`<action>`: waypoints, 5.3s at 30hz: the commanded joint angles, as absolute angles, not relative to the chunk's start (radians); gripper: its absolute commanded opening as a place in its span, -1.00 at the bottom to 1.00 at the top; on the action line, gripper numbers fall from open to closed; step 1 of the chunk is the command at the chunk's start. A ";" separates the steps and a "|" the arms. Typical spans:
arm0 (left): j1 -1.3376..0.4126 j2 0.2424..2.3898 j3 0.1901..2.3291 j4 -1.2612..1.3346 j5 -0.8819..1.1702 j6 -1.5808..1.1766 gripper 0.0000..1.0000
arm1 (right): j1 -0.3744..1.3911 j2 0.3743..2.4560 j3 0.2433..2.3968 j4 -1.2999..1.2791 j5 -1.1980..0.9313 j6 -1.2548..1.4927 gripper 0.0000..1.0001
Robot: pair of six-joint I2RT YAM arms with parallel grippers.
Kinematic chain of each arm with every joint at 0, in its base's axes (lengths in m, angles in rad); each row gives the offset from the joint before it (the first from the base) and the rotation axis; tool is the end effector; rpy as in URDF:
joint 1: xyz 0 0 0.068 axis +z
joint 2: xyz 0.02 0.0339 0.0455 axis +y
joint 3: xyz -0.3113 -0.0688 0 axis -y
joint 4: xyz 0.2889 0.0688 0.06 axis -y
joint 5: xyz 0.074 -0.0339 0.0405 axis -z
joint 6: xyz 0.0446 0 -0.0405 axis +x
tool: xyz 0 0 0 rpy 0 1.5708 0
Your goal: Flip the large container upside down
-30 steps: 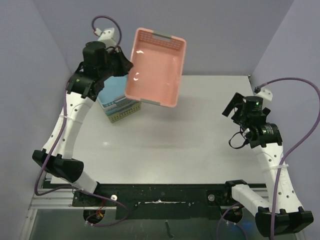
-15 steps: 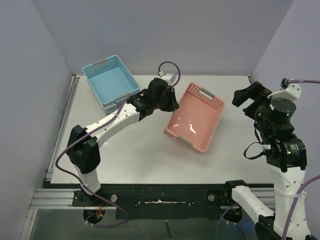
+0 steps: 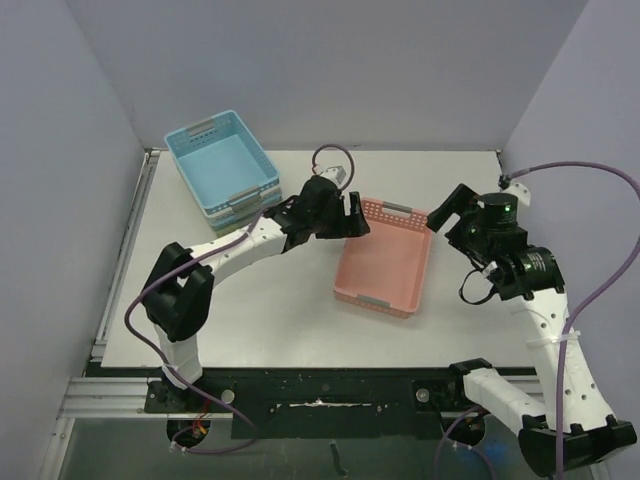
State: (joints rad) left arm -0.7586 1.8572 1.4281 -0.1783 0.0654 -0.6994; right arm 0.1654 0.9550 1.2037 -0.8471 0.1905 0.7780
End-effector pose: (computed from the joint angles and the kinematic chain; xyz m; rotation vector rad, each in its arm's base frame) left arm 0.3558 -0.3412 0.2788 0.1084 2.3189 -0.8649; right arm 0.2014 0.0251 0.4305 0.7601 2.0393 0.3370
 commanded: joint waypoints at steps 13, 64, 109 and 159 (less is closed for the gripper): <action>-0.463 1.218 1.256 -0.269 -0.087 -0.604 0.58 | 0.579 1.514 1.264 -0.599 0.231 0.862 0.90; -0.454 1.189 1.295 -0.304 0.135 -0.613 0.56 | 0.161 1.388 0.756 0.001 -0.580 1.006 -0.86; -0.726 2.172 1.868 -0.365 0.473 -0.478 0.37 | 0.336 1.042 1.272 -0.740 0.299 0.526 0.59; -0.301 2.272 2.406 -0.911 -0.142 -0.387 0.01 | 0.354 0.969 1.134 -0.616 0.212 0.645 0.59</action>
State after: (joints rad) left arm -0.3054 2.2463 2.3795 -0.9440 -0.1715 -0.3916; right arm 0.3485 0.9730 1.1088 -0.6270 0.1818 0.6296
